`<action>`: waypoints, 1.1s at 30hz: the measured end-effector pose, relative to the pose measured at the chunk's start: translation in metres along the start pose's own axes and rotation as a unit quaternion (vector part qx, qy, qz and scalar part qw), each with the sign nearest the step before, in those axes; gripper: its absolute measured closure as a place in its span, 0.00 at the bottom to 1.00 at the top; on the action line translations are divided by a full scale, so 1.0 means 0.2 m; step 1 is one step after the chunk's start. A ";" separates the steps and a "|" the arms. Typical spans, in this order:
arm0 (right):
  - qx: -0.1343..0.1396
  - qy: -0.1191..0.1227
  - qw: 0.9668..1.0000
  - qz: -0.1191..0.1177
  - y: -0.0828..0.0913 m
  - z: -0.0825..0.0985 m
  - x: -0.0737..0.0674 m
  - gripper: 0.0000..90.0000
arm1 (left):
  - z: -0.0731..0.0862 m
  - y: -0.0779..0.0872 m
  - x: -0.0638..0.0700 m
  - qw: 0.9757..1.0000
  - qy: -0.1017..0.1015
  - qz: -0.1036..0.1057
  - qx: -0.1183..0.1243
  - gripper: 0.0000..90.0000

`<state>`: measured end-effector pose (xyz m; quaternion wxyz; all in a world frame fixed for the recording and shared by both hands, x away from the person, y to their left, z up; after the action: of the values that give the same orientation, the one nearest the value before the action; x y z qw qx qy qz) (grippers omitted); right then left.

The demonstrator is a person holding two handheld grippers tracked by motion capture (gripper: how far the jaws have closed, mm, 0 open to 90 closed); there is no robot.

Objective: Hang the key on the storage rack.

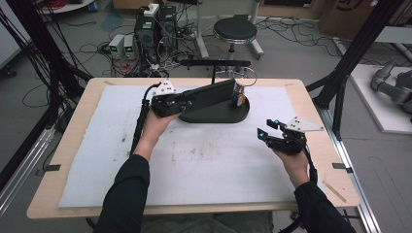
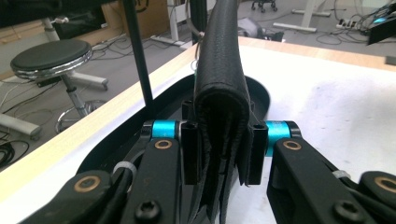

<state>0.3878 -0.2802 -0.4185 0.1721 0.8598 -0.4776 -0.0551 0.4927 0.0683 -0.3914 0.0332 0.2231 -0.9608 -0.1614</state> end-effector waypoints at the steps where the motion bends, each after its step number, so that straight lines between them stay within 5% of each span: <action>1: 0.000 0.001 1.000 0.000 0.00 0.00 0.00 0.48 | 0.01 -0.02 -0.01 1.000 0.001 -0.001 -0.004 0.83; 17: 0.001 -0.004 1.000 0.000 0.00 0.00 0.01 0.47 | 0.16 -0.13 -0.16 0.999 0.030 -0.036 -0.016 0.82; 33: 0.002 -0.011 1.000 -0.001 0.00 0.00 0.02 0.47 | 0.23 -0.23 -0.16 0.999 0.045 -0.021 -0.004 0.82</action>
<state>0.3895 -0.2842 -0.4186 0.1647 0.8602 -0.4785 -0.0637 0.5346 0.0578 -0.4502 0.0744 0.2497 -0.9528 -0.1560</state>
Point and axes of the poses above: each handheld gripper's, and its own axes: y roughly backward along the jaws, z roughly out of its underside, x roughly to its right, the point moved 5 cm from there along -y, roughly forward along the jaws, and after that the axes turned 9 degrees about z, right-handed, at the moved point
